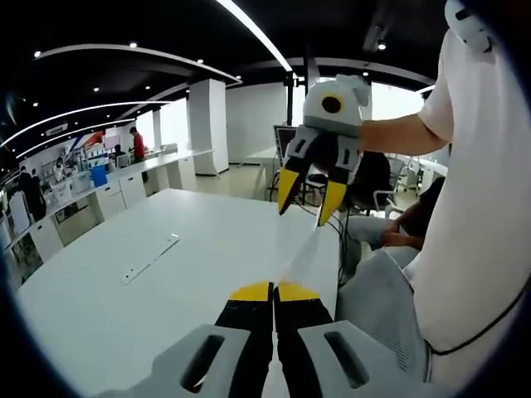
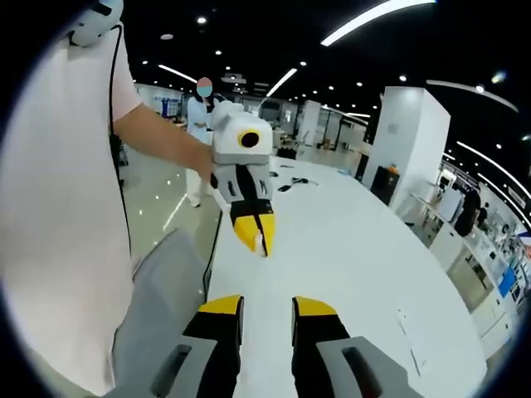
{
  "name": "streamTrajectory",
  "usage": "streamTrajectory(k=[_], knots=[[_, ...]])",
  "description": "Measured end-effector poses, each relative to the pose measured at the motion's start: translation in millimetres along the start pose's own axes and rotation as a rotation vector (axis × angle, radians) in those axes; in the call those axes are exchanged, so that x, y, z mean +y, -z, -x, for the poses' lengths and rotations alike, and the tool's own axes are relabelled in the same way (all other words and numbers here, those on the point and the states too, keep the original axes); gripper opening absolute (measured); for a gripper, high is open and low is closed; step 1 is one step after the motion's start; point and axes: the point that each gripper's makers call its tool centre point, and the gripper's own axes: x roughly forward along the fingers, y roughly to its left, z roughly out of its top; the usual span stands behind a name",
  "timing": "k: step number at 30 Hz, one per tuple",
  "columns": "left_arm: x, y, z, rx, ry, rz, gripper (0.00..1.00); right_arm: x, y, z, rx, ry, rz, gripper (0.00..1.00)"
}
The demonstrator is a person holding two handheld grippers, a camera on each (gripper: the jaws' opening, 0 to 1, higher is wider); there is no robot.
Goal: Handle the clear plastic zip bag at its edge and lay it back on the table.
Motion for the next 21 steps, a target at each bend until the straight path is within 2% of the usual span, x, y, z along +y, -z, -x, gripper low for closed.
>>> streamTrajectory(k=[4, 9, 13, 21], knots=[[-0.2, -1.6, -2, -0.002, -0.001, 0.002, 0.0, 7, -2.4, -14, 0.009, -0.031, 0.006, 0.17], [-1.9, -6.2, -3, -0.011, 0.003, -0.002, 0.0, 6, 3.5, -22, 0.047, -0.042, 0.025, 0.1], [-2.7, -7.5, -3, -0.012, 0.004, -0.005, 0.0, 4, 6.5, -22, 0.066, -0.039, 0.047, 0.0], [-4.2, -6.3, -3, -0.021, 0.007, 0.008, 0.0, 0, 9.0, -21, 0.068, -0.032, 0.053, 0.0]])
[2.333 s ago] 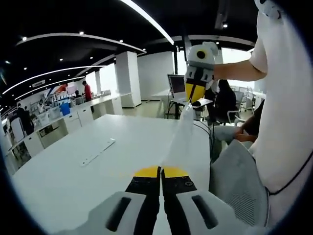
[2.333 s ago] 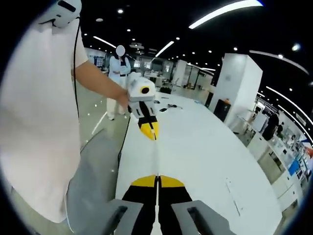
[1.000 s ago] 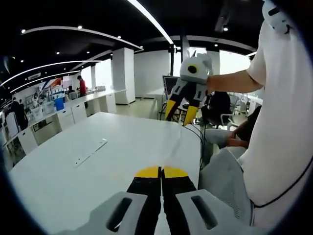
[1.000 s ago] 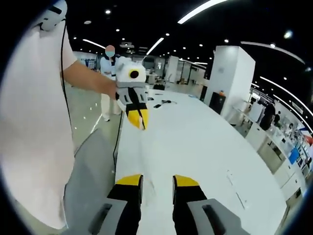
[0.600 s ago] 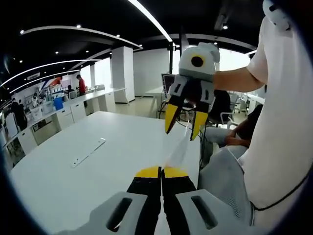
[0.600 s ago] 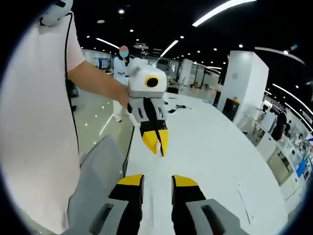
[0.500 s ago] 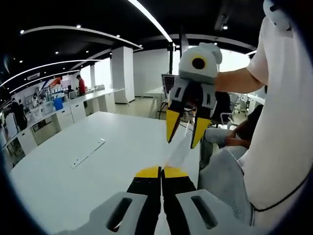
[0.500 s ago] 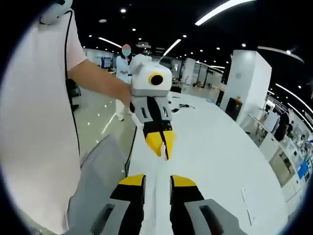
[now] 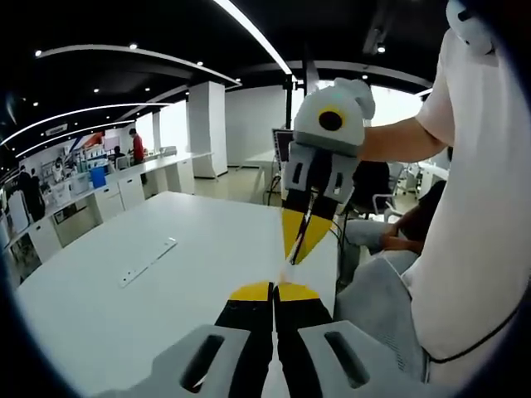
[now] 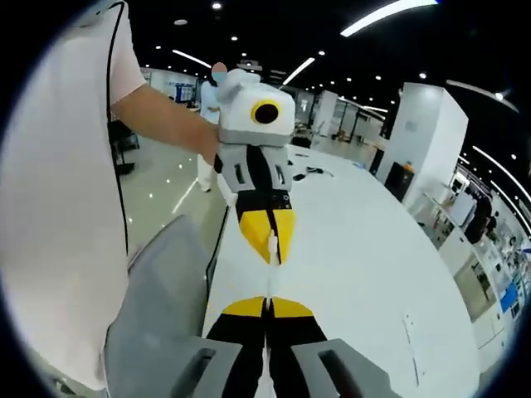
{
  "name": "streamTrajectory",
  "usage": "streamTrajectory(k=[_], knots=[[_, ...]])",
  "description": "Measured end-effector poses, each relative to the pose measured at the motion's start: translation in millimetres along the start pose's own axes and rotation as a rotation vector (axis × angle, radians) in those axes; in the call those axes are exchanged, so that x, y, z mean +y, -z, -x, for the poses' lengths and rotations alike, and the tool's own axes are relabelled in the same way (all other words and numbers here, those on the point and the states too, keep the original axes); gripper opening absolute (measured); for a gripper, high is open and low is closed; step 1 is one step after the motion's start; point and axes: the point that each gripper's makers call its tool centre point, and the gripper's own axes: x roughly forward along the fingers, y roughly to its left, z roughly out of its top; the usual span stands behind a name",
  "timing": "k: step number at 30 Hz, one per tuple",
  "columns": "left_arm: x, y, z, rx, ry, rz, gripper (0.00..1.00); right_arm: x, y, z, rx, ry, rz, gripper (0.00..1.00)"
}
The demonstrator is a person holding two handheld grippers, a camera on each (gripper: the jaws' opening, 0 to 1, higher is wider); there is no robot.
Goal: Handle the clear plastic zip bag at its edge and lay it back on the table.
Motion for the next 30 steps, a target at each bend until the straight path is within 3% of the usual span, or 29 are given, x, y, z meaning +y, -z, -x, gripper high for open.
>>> streamTrajectory(k=[12, 16, 30], knots=[[-4.5, -2.1, 2, -0.039, 0.0, -0.026, 0.0, 5, 0.3, 2, 0.005, -0.035, -0.001, 0.0], [-6.2, -6.5, 5, -0.055, 0.007, -0.027, 0.07, 7, 2.8, 2, 0.014, -0.045, -0.003, 0.0], [-11.0, -16.7, 17, -0.063, 0.02, -0.065, 0.03, 11, 4.7, 7, 0.01, -0.054, -0.008, 0.0]])
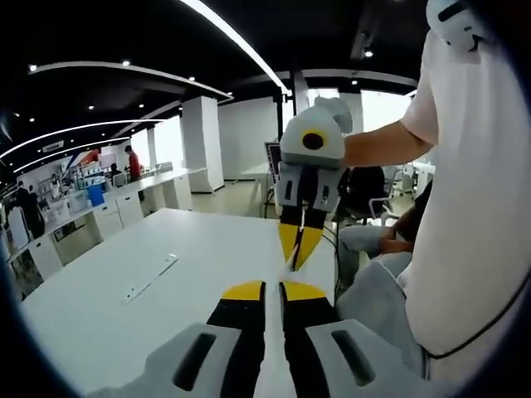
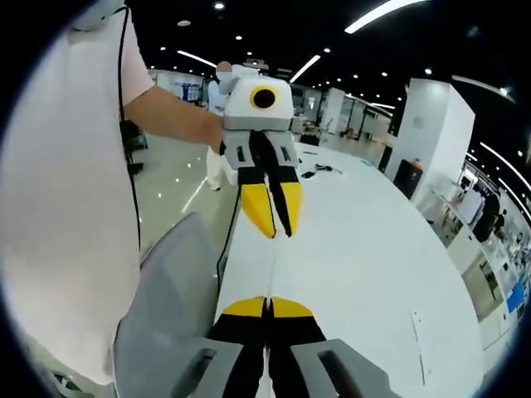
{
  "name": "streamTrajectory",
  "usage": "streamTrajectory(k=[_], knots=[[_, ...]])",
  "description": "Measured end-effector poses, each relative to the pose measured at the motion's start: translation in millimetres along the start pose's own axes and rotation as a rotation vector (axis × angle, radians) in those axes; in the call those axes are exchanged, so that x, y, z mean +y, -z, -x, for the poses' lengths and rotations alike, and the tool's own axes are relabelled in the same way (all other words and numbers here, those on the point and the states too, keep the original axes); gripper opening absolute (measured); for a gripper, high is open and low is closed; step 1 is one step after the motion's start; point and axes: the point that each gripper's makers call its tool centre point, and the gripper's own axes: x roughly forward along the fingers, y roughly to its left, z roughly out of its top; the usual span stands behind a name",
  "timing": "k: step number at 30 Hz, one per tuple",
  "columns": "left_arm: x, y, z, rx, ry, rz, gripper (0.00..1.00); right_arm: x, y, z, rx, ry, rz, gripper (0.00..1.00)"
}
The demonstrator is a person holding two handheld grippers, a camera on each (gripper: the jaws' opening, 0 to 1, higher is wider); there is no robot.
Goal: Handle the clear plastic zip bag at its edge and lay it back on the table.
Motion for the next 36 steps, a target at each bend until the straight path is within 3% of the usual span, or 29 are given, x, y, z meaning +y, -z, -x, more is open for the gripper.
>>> streamTrajectory(k=[36], knots=[[-9.2, -2.6, -3.1, -0.005, 0.047, -0.006, 0.0, 2.1, -0.1, 2.2, -0.003, -0.01, 0.0, 0.0]])
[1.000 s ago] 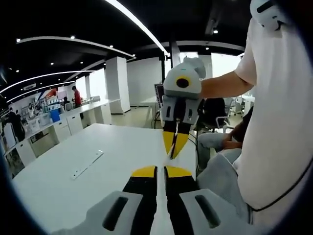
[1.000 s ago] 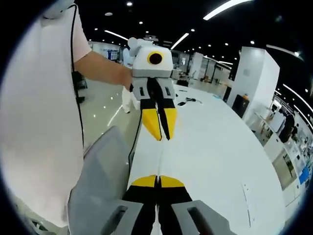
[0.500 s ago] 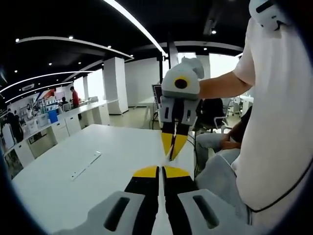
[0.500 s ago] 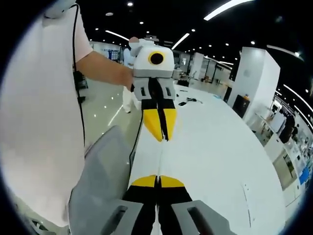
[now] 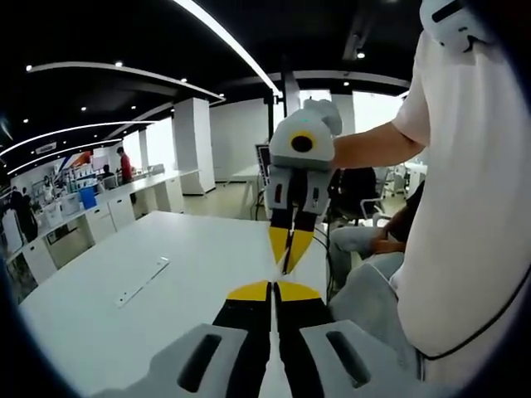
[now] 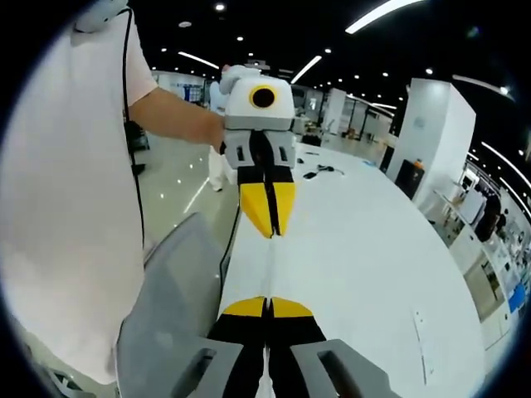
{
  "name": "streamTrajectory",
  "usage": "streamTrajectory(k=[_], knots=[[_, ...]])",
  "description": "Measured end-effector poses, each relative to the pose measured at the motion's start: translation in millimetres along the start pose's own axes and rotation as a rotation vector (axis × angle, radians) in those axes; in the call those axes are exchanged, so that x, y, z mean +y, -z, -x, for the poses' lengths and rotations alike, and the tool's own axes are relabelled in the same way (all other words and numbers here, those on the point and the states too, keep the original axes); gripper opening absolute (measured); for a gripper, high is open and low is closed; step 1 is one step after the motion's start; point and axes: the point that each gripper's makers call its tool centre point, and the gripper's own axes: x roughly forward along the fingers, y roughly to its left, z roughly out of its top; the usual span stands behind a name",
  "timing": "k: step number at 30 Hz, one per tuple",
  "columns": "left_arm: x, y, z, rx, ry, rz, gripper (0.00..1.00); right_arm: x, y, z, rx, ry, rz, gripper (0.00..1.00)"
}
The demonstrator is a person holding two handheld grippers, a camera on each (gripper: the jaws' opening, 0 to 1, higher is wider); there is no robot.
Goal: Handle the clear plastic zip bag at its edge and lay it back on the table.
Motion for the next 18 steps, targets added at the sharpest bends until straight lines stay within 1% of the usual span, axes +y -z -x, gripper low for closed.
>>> streamTrajectory(k=[9, 17, 18], knots=[[-3.8, -3.0, -0.4, 0.008, -0.002, 0.013, 0.0, -0.9, -0.2, 0.0, 0.0, 0.006, 0.0, 0.0], [-3.8, -1.3, -2.0, 0.014, -0.007, 0.01, 0.0, -0.7, 3.1, -0.9, 0.018, 0.008, -0.006, 0.0], [-3.3, -1.1, -2.0, 0.016, -0.01, 0.009, 0.0, -0.9, 3.1, -0.9, 0.019, 0.01, -0.01, 0.03]])
